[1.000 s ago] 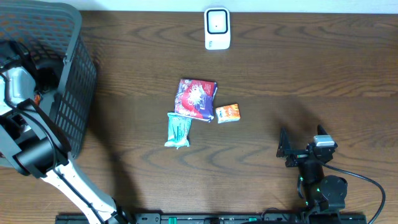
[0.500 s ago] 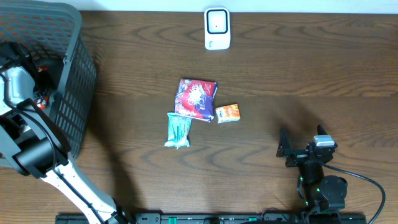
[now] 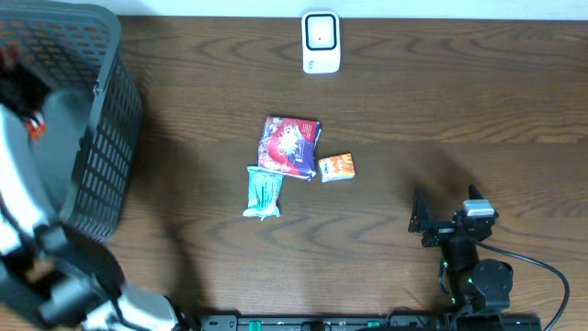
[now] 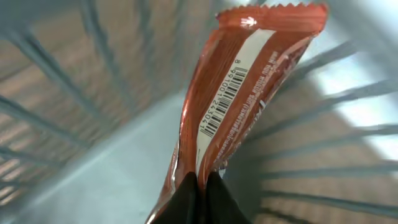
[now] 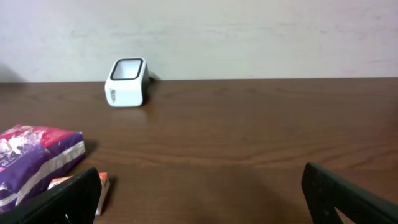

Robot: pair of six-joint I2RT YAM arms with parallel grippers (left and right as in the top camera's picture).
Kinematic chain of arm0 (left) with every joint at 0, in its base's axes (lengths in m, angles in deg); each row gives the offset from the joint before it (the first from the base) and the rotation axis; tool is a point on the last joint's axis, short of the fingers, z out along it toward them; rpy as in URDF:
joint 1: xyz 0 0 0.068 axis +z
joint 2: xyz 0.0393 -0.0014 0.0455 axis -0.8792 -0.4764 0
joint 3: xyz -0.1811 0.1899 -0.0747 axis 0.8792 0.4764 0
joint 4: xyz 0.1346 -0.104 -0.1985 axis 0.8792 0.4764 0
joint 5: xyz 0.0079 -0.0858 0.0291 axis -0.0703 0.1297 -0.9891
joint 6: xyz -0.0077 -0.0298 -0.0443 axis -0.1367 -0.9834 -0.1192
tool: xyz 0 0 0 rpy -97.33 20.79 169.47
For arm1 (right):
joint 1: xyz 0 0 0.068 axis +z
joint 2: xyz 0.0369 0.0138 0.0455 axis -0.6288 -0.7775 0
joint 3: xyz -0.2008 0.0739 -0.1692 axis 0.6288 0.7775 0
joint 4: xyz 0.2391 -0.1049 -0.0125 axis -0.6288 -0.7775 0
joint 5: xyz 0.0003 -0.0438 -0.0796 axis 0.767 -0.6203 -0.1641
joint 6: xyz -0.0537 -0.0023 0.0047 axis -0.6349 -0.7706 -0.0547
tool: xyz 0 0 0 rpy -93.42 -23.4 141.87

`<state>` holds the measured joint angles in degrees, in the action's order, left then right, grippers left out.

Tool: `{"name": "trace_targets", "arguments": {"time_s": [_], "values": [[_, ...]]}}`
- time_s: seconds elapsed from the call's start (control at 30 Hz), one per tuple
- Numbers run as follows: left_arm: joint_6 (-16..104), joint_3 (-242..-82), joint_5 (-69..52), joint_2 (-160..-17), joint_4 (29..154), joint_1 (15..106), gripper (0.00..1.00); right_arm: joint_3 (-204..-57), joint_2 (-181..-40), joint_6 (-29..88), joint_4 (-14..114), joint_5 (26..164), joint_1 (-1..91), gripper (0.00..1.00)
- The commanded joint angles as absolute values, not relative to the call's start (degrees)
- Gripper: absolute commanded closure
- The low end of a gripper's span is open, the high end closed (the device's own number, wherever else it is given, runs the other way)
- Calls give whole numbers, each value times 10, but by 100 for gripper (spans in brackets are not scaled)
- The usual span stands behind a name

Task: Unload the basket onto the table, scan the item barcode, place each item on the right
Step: 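Carry the snack bar out and drop it left of the red bag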

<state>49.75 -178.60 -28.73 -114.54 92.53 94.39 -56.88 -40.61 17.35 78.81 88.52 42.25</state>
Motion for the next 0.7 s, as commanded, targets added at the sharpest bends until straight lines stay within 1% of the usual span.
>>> {"name": "trace_targets", "arguments": {"time_s": [0.0, 0.13, 0.23, 0.4, 0.6, 0.67], "values": [[416, -1796, -182, -1066, 910, 943, 93, -568, -404, 167, 785, 884, 426, 1], [307, -1796, -81, -990, 887, 933, 93, -568, -404, 167, 785, 884, 426, 1], [243, -1796, -31, -958, 884, 896, 93, -568, -404, 167, 785, 884, 426, 1], [254, -1796, -26, -951, 884, 752, 93, -568, -404, 167, 786, 884, 426, 1], [329, -1796, -27, -1002, 884, 556, 93, -568, -404, 167, 785, 884, 426, 1], [339, -1796, -27, -1026, 885, 510, 93, -568, -404, 167, 785, 884, 426, 1]]}}
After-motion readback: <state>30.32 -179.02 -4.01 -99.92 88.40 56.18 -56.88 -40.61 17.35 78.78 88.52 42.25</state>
